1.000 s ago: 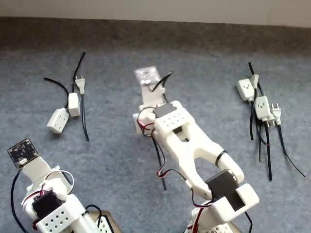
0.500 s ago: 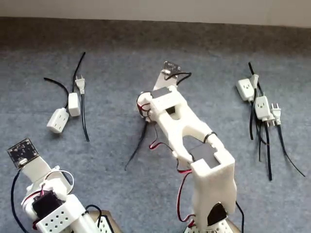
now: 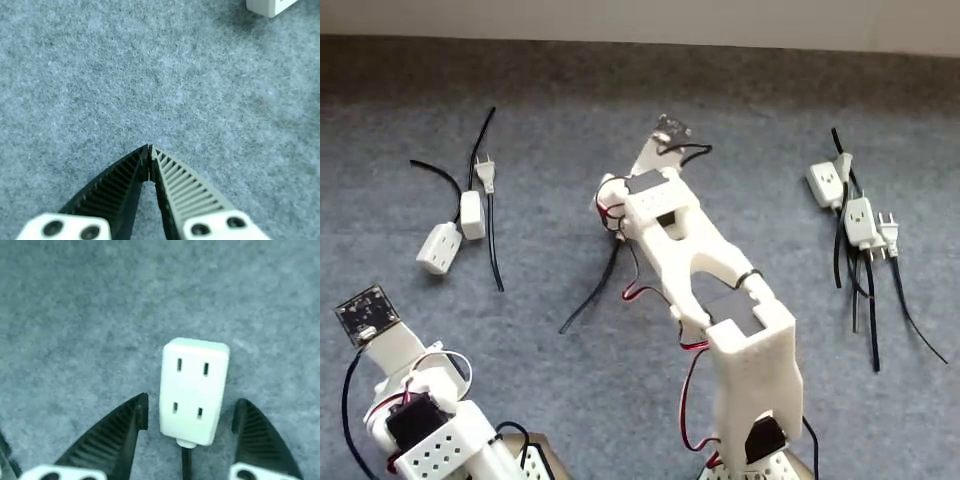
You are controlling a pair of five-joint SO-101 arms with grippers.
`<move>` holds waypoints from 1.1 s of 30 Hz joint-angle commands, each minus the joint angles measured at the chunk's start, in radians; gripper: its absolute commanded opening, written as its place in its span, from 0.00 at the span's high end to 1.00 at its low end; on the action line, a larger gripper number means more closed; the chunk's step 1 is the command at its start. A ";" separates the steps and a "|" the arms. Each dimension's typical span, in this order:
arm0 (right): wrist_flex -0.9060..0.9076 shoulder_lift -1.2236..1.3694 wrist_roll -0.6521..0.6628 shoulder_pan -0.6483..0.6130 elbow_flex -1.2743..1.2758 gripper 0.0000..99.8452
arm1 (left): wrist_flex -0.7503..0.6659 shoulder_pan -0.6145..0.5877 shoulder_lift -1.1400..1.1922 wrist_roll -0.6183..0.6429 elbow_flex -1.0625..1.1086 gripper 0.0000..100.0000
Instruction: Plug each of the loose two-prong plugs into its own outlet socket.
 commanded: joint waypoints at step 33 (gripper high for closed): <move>0.835 -0.160 1.168 0.888 -0.684 0.71 | 0.006 -0.010 -0.005 0.006 0.016 0.97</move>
